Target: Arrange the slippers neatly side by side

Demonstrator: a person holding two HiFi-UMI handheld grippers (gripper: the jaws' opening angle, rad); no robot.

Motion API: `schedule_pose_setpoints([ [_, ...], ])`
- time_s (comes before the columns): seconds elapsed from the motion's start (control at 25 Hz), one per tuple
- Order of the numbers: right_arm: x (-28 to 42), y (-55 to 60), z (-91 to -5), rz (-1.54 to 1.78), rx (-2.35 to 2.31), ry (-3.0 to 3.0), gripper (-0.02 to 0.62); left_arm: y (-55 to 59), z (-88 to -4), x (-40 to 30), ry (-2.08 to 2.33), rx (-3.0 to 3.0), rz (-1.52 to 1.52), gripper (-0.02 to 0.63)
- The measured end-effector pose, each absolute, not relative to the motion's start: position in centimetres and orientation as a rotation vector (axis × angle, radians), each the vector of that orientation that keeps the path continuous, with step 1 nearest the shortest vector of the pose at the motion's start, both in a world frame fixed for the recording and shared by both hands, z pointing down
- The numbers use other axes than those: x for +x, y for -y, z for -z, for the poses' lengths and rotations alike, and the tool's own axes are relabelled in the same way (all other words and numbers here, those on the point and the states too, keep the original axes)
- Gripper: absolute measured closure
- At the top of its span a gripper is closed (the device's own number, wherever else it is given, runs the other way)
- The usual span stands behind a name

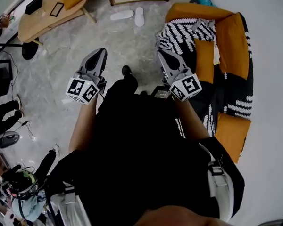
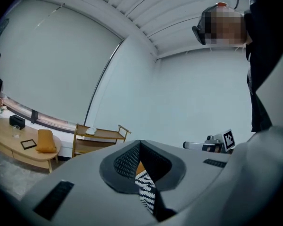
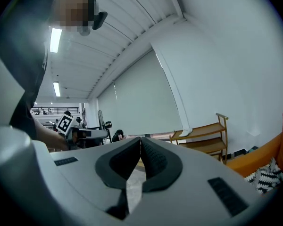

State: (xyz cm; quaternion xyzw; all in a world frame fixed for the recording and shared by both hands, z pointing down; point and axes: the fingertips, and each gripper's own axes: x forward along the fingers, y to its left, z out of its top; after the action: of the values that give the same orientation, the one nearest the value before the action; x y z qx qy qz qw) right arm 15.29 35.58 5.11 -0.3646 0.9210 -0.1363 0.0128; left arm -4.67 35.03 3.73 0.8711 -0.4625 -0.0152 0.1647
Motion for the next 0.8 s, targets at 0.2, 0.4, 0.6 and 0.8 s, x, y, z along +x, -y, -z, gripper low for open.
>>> schedule_pose_setpoints([
  [0.2, 11.8, -28.5, -5.0, 0.435, -1.122, -2.9, 0.565, -27.8, -5.2, -8.0, 1.318, 2.501, -0.024, 0.591],
  [0.4, 10.1, -23.1, -4.7, 0.38, -1.165, -2.954, 0.564, -22.6, -6.1, -10.5, 1.283, 2.494, -0.039, 0.592],
  [0.6, 9.5, -18.0, -5.4, 0.41, -1.219, -2.941, 0.563, -16.9, -8.6, -12.0, 1.221, 2.464, -0.053, 0.592],
  [0.8, 10.6, -14.4, -8.0, 0.512, -1.211, -2.958, 0.563, -12.5, -10.9, -9.9, 1.187, 2.432, -0.061, 0.592],
])
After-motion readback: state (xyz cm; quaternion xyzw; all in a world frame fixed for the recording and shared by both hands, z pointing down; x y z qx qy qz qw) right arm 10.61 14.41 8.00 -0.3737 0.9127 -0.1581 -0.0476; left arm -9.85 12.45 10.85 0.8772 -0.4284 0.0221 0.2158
